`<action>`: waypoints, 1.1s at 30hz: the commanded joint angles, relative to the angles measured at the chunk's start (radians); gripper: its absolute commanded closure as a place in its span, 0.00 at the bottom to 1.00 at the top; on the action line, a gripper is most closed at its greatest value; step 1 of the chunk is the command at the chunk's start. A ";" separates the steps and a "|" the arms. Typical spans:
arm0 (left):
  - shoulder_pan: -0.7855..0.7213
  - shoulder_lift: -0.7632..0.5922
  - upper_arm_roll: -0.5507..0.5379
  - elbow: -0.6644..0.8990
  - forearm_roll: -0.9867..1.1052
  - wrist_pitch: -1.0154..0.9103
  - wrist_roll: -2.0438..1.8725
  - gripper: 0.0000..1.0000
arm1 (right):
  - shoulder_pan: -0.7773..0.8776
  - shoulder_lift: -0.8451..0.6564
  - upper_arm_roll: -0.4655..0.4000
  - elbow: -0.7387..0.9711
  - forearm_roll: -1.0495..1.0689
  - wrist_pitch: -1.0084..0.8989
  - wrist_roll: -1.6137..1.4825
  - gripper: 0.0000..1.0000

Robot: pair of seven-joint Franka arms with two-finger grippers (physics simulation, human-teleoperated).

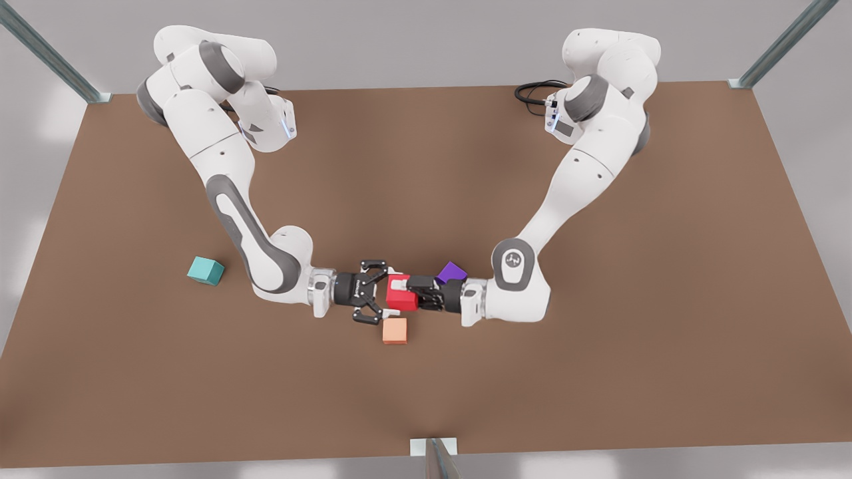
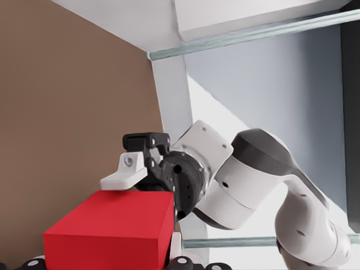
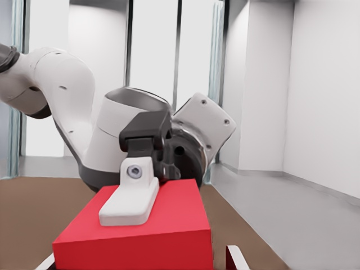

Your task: Pick up red wooden cube and pass to hand red wooden cube and place in blue wooden cube

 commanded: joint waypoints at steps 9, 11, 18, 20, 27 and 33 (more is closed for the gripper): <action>-0.003 -0.002 0.000 0.000 -0.017 0.020 0.035 0.37 | 0.008 0.008 0.000 0.014 0.002 0.013 0.026 0.40; -0.003 -0.002 0.000 0.000 -0.017 0.020 0.035 0.36 | 0.008 0.009 0.000 0.017 0.002 0.013 0.026 0.40; -0.003 0.000 0.000 -0.001 -0.017 0.020 0.034 0.04 | 0.006 0.009 0.000 0.017 -0.001 0.011 0.028 0.40; -0.003 -0.002 0.000 -0.001 -0.015 0.022 0.032 0.00 | 0.006 0.011 -0.001 0.017 -0.002 0.011 0.028 0.40; 0.092 -0.025 -0.033 -0.059 -0.008 -0.013 0.034 0.00 | -0.003 0.009 -0.001 0.015 -0.011 0.005 0.034 0.39; 0.322 -0.106 -0.030 -0.136 0.058 -0.320 -0.047 0.00 | -0.109 -0.089 -0.012 -0.026 -0.293 -0.025 0.231 0.39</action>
